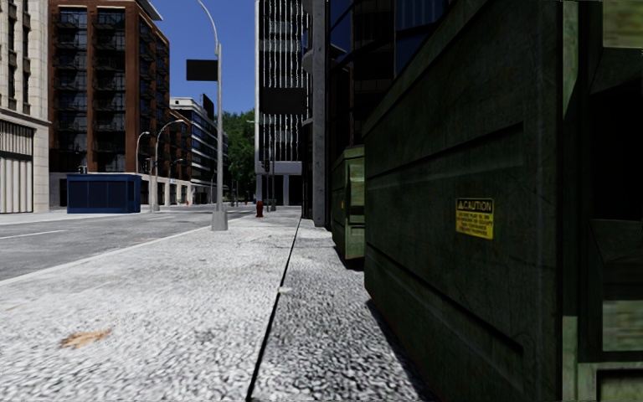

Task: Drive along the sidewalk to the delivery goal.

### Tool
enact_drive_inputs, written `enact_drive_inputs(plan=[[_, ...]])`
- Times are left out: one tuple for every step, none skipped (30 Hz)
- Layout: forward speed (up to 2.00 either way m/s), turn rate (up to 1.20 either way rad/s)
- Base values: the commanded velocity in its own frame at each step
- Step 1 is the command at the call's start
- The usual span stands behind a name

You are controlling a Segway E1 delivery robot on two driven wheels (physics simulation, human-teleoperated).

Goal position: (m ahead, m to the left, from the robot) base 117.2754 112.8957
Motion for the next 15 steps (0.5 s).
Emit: enact_drive_inputs(plan=[[0.24, 0.00], [0.24, 0.00], [0.24, 0.00], [0.24, 0.00], [0.24, 0.00], [0.24, 0.00], [0.24, 0.00], [0.24, 0.02], [0.24, 0.20], [0.24, 0.20], [0.24, 0.41], [0.24, 0.47], [0.25, 0.48], [0.25, 0.48], [0.25, 0.50]])
